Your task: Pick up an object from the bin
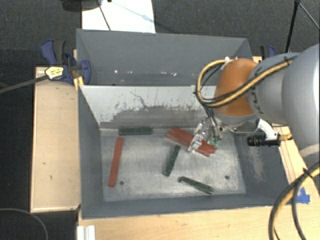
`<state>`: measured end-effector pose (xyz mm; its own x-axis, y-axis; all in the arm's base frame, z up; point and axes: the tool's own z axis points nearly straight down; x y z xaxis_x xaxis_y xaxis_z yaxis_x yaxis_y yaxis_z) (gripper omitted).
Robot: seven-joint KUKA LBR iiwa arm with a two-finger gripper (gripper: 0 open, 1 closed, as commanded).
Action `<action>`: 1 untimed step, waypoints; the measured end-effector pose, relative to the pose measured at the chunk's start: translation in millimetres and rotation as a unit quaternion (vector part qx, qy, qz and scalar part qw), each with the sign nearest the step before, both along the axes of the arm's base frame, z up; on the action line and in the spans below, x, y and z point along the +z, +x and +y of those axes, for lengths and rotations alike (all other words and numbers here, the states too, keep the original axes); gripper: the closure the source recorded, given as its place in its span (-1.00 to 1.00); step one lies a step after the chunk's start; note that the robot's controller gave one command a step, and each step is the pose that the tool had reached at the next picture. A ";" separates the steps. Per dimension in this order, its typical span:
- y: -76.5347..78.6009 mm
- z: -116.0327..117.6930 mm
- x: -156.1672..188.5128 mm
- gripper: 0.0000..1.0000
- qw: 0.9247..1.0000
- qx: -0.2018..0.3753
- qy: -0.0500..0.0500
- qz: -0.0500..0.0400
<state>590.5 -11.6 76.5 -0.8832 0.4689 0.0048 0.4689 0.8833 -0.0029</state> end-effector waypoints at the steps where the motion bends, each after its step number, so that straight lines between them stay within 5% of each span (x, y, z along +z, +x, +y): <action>1: 0.0 0.0 0.0 1.00 1.000 0.000 0.000 0.000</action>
Offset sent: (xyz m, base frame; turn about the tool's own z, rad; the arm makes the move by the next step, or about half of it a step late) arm 0.0000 0.0001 0.0305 0.0000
